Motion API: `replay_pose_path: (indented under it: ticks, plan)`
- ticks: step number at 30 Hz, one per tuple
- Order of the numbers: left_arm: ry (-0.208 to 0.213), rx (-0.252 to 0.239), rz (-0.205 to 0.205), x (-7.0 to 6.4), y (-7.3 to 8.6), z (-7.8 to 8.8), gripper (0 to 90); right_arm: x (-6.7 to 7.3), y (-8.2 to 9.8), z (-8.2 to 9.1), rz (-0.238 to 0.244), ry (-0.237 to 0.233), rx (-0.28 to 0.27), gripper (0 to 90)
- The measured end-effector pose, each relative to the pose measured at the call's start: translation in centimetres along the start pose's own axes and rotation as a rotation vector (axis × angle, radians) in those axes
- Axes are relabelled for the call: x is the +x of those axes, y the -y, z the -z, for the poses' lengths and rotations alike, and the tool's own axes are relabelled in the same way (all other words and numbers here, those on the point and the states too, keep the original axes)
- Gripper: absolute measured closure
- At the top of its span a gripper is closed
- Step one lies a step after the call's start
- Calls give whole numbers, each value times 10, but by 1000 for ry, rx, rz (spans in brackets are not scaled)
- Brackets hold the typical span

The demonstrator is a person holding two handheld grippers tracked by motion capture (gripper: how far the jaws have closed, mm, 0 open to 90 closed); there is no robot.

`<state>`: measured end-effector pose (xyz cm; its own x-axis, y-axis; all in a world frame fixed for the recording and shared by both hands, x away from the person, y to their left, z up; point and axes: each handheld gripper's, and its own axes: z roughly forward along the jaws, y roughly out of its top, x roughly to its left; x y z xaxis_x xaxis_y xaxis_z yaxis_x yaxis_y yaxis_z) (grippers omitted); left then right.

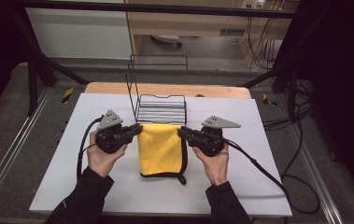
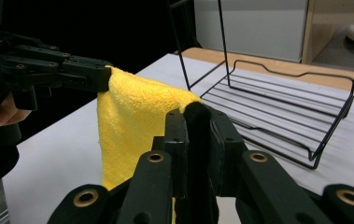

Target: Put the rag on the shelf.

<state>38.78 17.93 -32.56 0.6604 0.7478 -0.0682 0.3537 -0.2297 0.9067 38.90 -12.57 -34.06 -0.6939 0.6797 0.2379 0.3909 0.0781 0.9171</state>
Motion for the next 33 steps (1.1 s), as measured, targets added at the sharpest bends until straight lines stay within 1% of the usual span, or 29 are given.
replay_pose_path:
  ticks: [3,11,13,14,15,17,18,21,22,23,26,28,29,33]
  plan:
    - [-6,-22,-2,-2,-4,2,837,1,-5,2,17,6,-14,799]
    - [-18,-119,-19,-8,-22,9,837,4,-22,15,58,11,-86,799]
    - [-22,-137,-25,-9,-26,10,838,7,-29,19,76,20,-113,799]
    - [-24,-145,-27,-10,-29,11,838,7,-29,19,76,20,-113,799]
    - [-25,-152,-29,-10,-31,11,838,8,-33,21,86,27,-128,799]
    - [-27,-164,-32,-11,-35,12,838,8,-35,22,90,28,-136,799]
    - [-26,-174,-31,-11,-36,12,838,8,-39,24,96,32,-149,799]
    - [-26,-194,-31,-10,-42,13,838,9,-44,25,99,36,-163,799]
    - [-25,-201,-29,-10,-44,13,838,10,-48,26,111,44,-178,800]
    - [-25,-209,-29,-9,-46,13,838,10,-48,26,111,44,-178,800]
    - [-33,-238,-31,-8,-53,14,838,12,-55,27,124,54,-202,800]
    - [-35,-258,-32,-7,-58,15,838,12,-62,28,133,63,-230,800]
    - [-37,-271,-32,-7,-61,15,838,12,-62,28,133,63,-230,800]
    - [-47,-307,-37,-6,-70,17,838,14,-73,28,152,72,-268,800]
